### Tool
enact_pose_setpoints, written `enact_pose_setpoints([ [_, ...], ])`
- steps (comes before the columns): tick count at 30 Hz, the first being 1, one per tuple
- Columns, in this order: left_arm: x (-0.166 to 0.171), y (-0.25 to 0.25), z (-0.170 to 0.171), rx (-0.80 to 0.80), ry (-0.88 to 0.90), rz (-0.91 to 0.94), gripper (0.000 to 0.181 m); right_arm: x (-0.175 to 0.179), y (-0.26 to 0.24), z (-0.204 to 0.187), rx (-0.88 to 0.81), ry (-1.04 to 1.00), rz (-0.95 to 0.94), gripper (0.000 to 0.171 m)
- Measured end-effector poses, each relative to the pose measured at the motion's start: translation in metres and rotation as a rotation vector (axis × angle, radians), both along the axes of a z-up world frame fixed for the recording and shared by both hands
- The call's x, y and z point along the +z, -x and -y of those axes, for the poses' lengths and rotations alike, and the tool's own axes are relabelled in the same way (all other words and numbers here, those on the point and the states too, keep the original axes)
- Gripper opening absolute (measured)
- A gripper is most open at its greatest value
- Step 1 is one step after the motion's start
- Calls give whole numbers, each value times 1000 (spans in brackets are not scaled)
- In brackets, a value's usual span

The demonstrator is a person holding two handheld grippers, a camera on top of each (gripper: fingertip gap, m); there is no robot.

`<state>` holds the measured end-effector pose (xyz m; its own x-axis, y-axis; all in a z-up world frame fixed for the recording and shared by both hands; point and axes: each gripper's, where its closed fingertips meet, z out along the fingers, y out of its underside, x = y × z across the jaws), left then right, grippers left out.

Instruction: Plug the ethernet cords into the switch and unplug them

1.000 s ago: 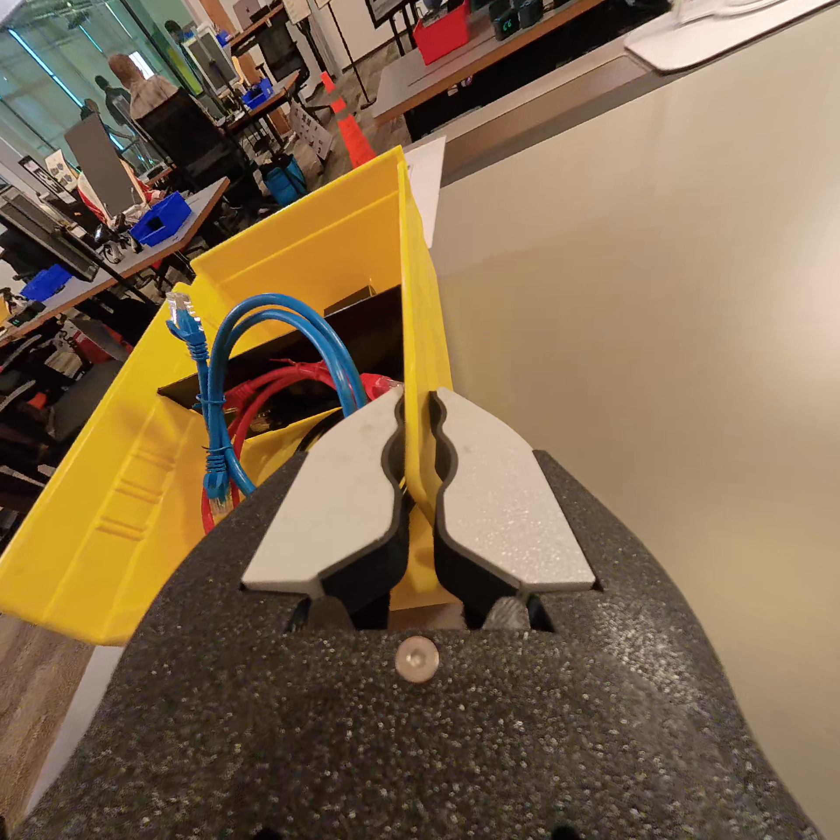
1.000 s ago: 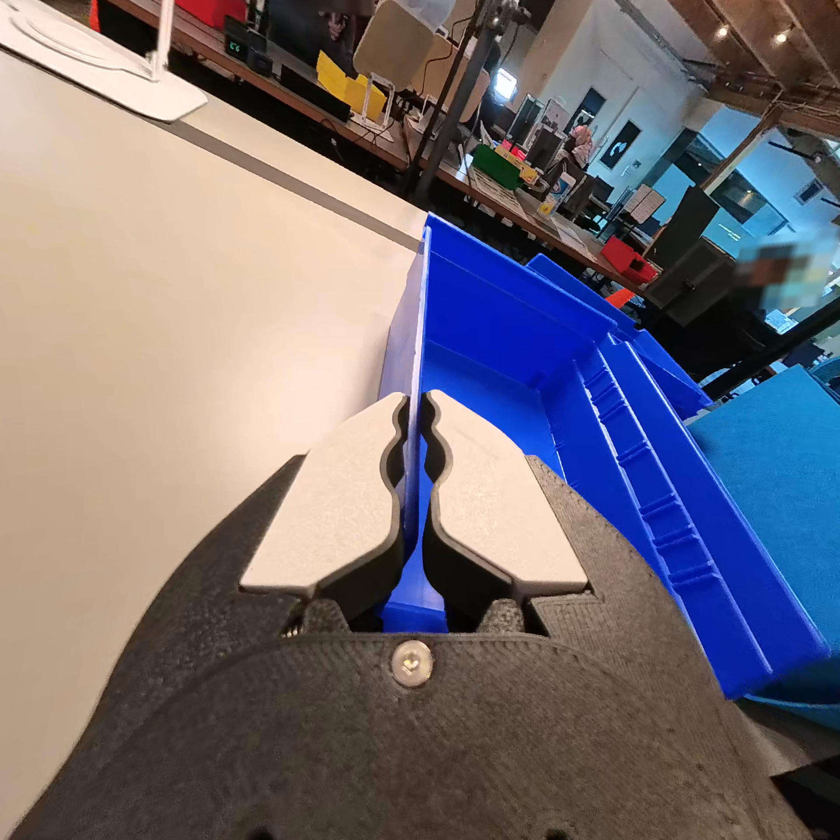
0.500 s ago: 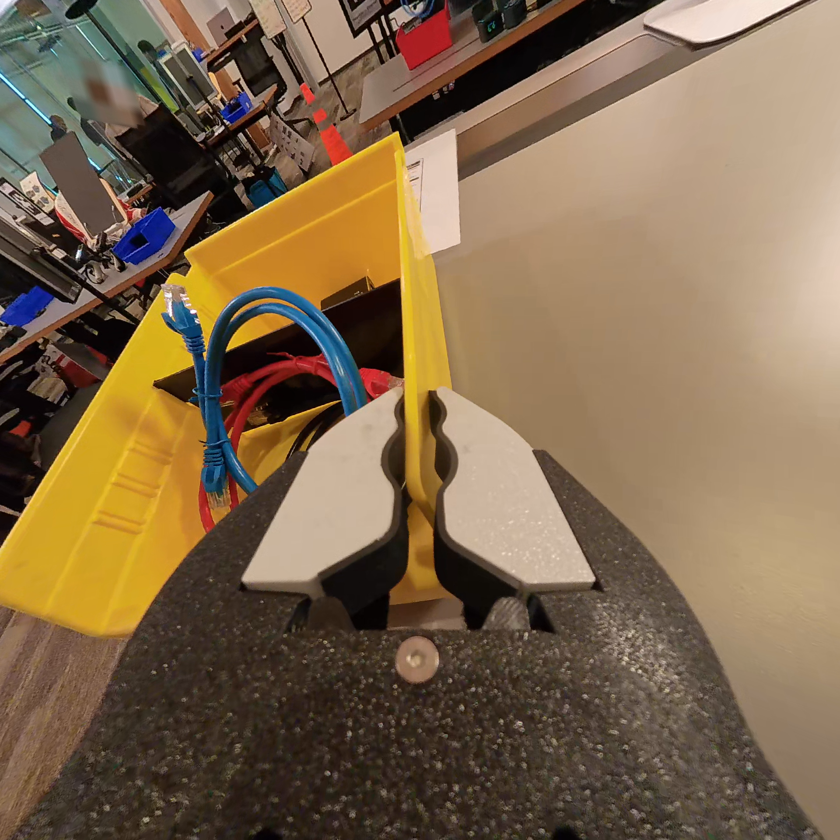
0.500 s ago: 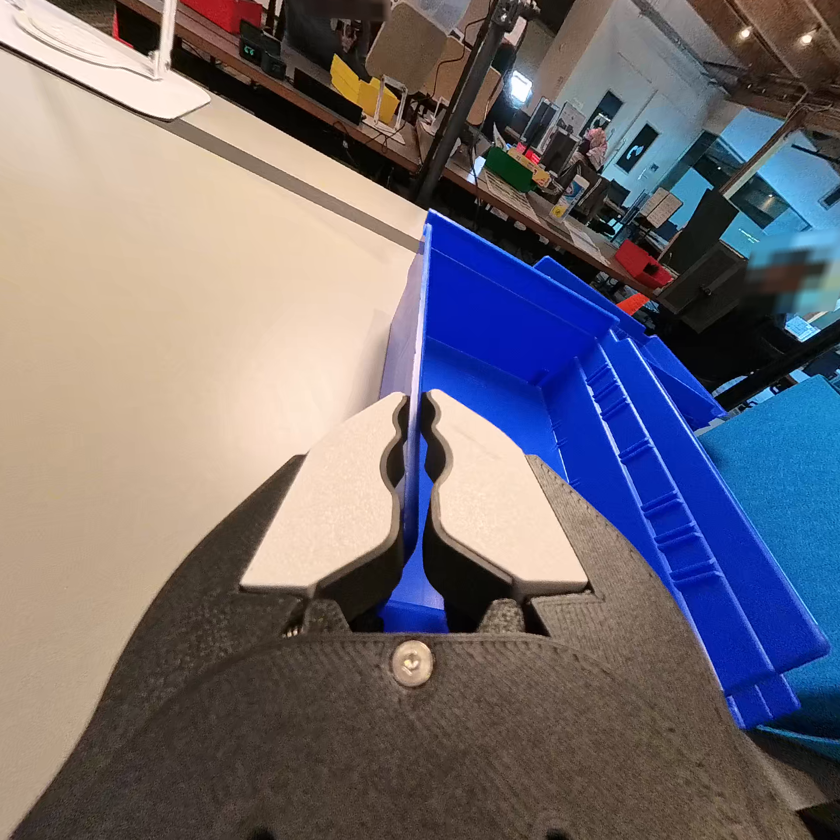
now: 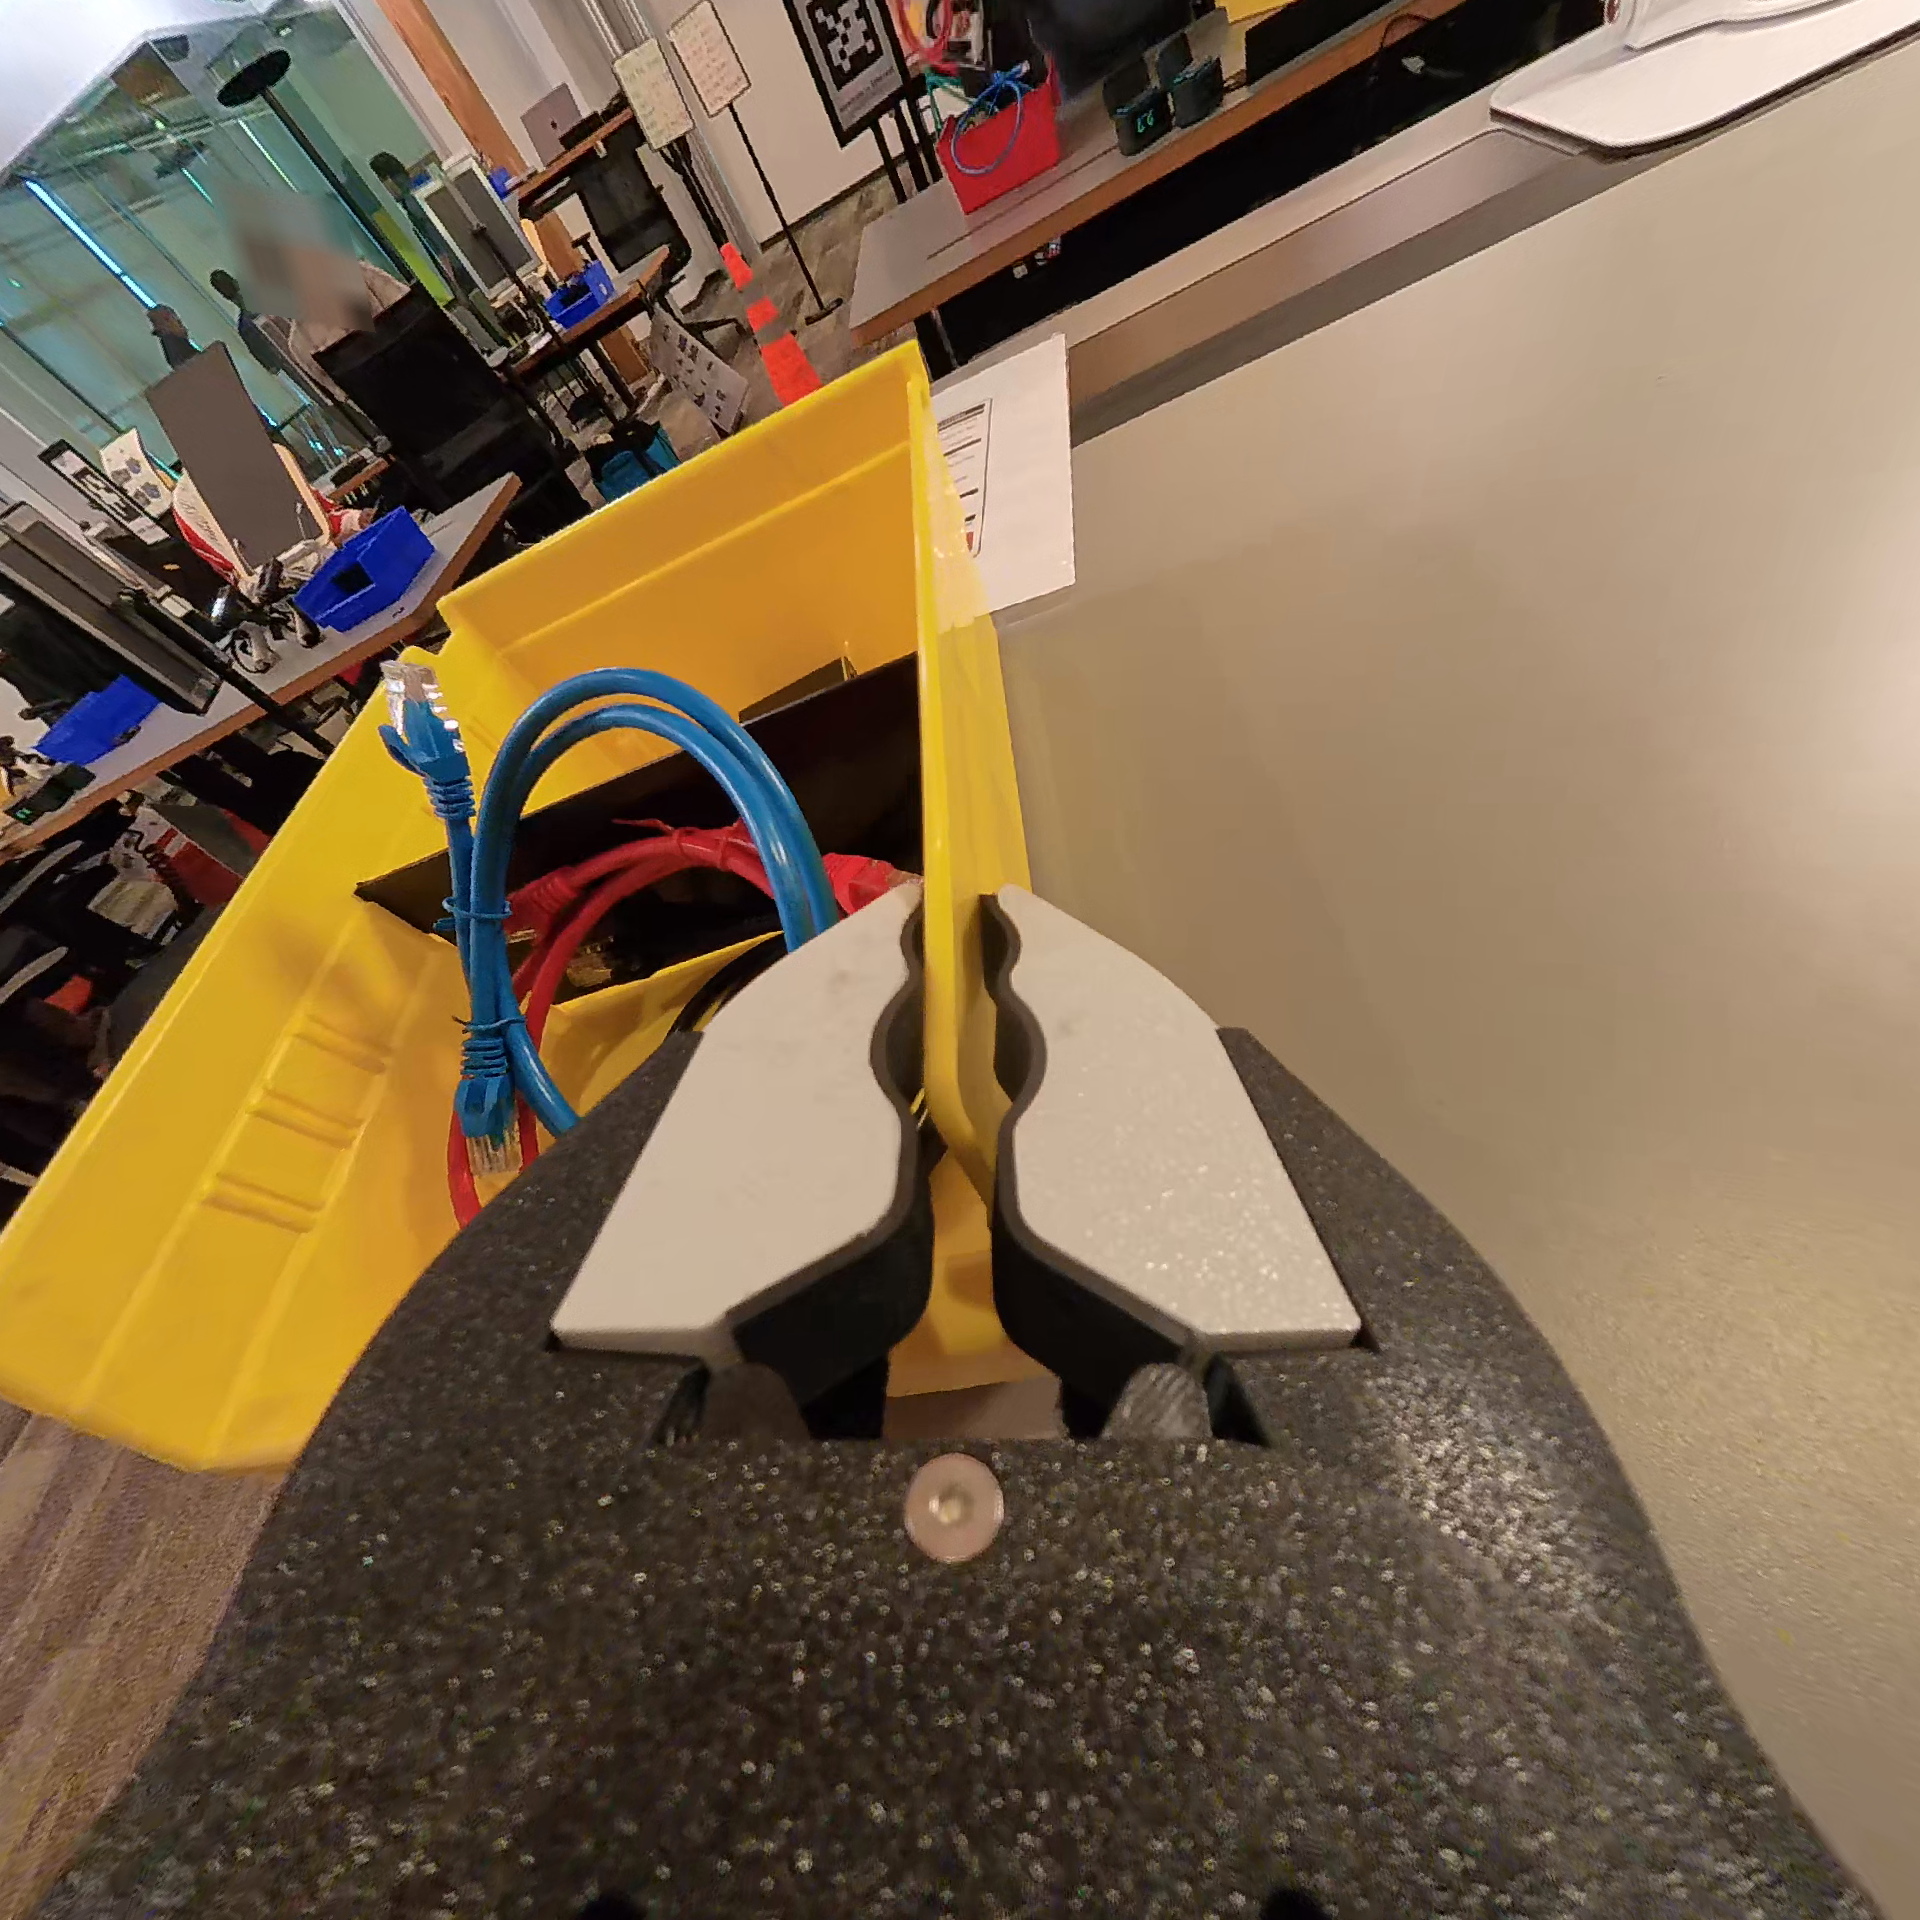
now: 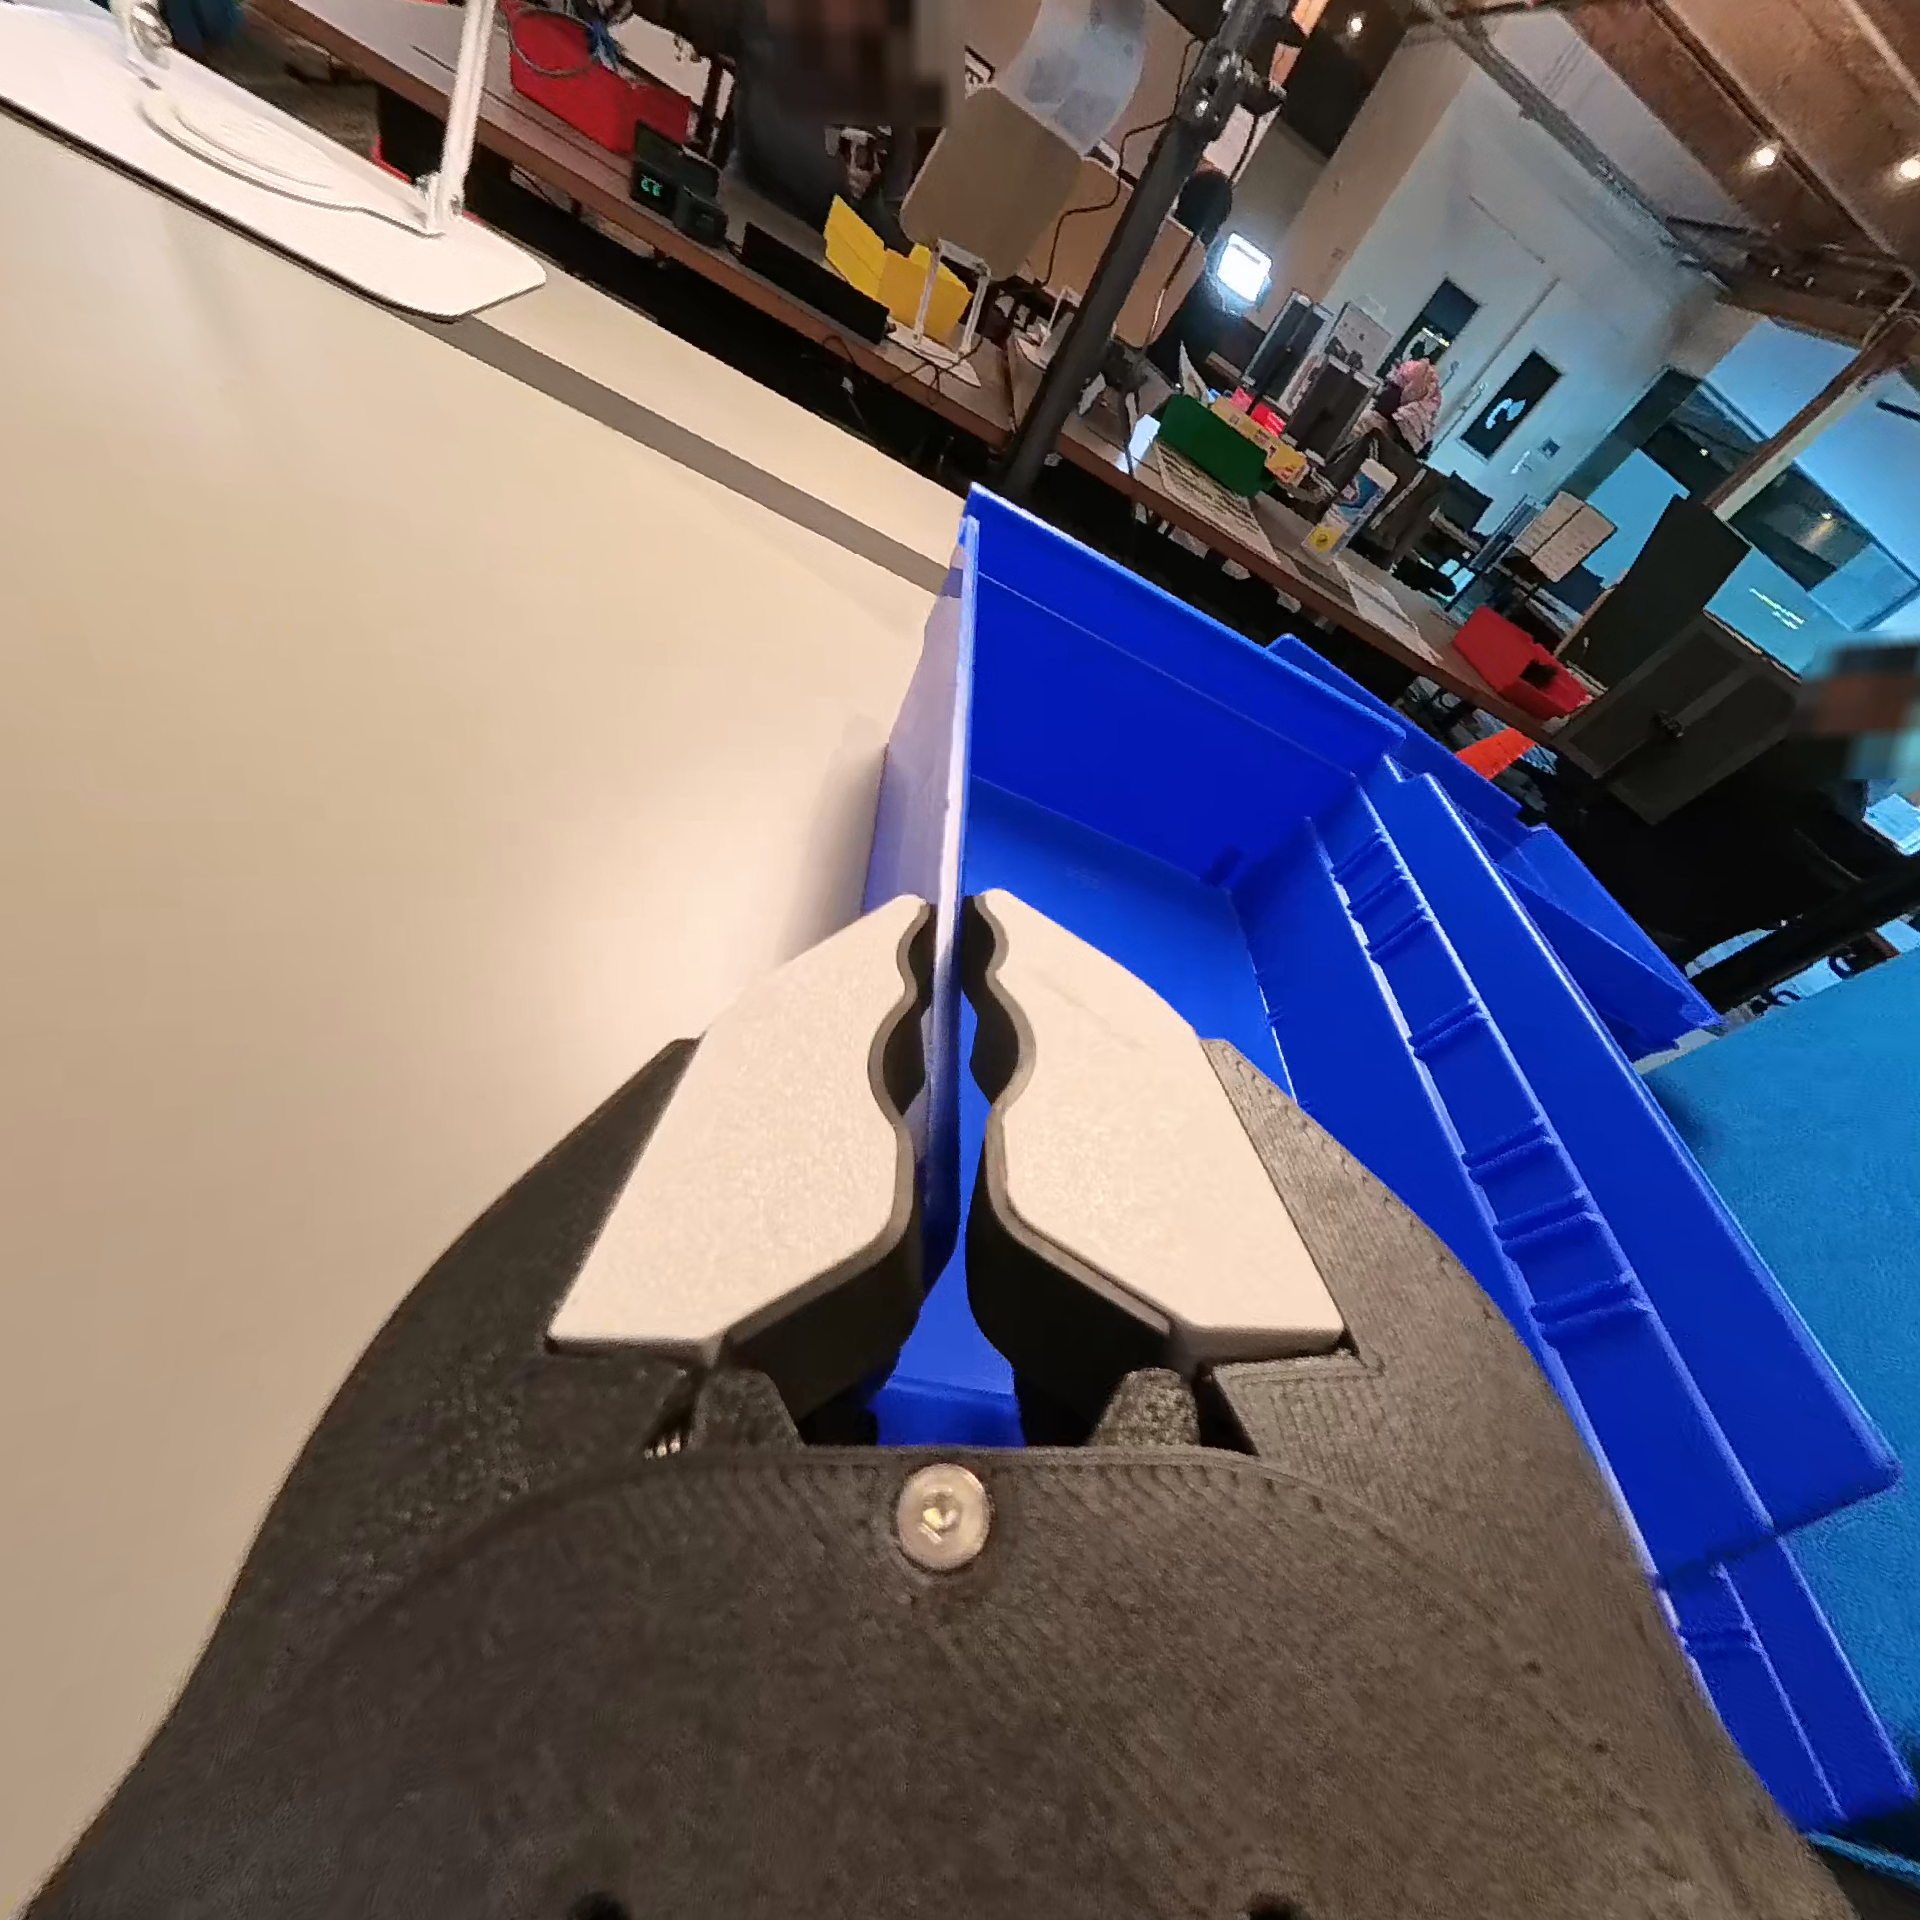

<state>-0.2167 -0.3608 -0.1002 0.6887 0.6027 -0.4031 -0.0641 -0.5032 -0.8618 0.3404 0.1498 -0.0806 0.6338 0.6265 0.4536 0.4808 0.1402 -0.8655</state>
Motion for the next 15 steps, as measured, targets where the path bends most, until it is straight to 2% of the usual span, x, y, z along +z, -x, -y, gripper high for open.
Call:
enact_pose_setpoints([
  [9,-1,-2,-1,-24,-5,1,9,1,3,-7,19,5,-7,8],
  [12,6,-12,-2,-52,-38,7,32,13,-4,6,38,-3,-59,29],
  [15,25,-37,-2,-117,-92,-1,46,34,-12,28,76,-29,-106,36],
])
